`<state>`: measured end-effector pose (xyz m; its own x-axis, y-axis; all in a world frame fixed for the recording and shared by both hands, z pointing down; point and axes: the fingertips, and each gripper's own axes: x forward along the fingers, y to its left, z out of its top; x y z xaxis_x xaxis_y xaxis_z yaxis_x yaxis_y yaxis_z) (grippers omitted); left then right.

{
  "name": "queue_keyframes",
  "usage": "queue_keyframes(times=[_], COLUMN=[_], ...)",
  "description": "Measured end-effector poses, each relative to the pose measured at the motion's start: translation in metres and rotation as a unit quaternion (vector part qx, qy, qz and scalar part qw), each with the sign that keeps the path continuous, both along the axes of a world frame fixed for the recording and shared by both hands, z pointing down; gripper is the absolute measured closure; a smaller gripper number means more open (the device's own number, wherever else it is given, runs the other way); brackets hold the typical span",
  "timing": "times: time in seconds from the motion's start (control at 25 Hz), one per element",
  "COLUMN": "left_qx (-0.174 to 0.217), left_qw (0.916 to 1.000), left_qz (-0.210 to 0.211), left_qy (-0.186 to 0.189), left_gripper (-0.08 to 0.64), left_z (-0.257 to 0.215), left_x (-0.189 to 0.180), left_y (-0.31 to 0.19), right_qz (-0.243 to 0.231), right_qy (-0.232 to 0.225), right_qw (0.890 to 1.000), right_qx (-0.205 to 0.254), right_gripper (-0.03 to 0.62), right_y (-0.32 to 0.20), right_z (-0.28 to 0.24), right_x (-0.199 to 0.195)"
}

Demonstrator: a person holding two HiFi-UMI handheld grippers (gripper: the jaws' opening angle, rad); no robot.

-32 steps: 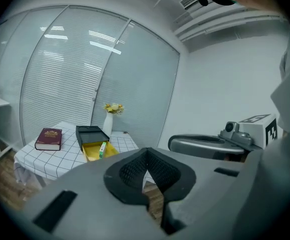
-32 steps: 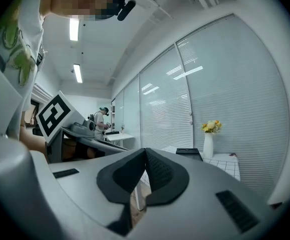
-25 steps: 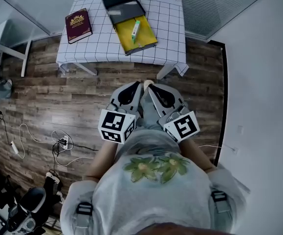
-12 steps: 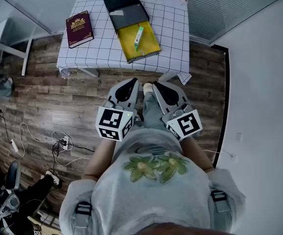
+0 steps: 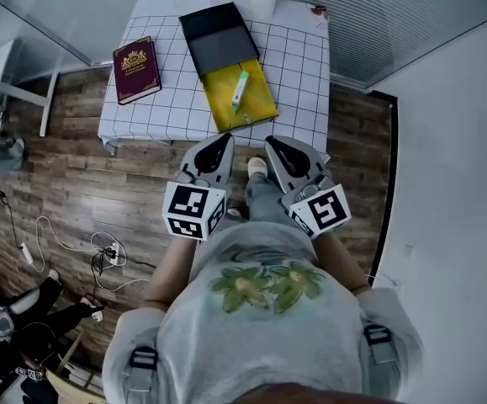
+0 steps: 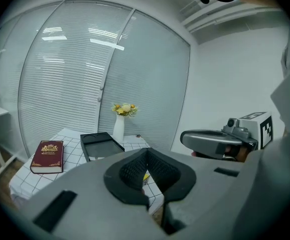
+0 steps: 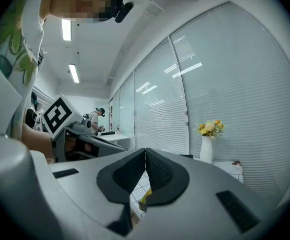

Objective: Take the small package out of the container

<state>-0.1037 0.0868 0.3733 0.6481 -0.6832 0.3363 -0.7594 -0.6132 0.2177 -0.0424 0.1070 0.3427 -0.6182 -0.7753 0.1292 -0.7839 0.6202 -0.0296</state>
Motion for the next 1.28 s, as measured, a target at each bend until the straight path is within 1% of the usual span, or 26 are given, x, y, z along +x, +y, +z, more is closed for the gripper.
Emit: queue_keyframes(times=[0.28,0.64,0.92,1.28], left_qx=[-0.014,-0.036,-0.033,-0.029], left_qw=[0.9998,0.9992,0.9990,0.9983], left_qz=[-0.009,-0.013,-0.021,-0.044], left_qy=[-0.007,-0.015,-0.022,-0.024], left_gripper=[0.552,0.552,0.552,0.552], left_z=[0.007,0.022,0.027,0.030], left_x=[0.004,0.020,0.034,0.047], left_y=[-0.036,-0.068,-0.095,-0.127], right_qz=[-0.012,-0.015,-0.019,-0.045], right_qy=[0.009,0.016,0.014,0.013], right_qw=[1.000,1.000,1.000,0.999], right_qx=[-0.008,-0.013,-0.017,-0.018], right_gripper=[0.584,0.586,0.586,0.586], right_y=[-0.035,-0.069,-0.095,-0.126], right_z=[0.003,0.012,0.021,0.028], right_x=[0.010,0.030,0.047,0.059])
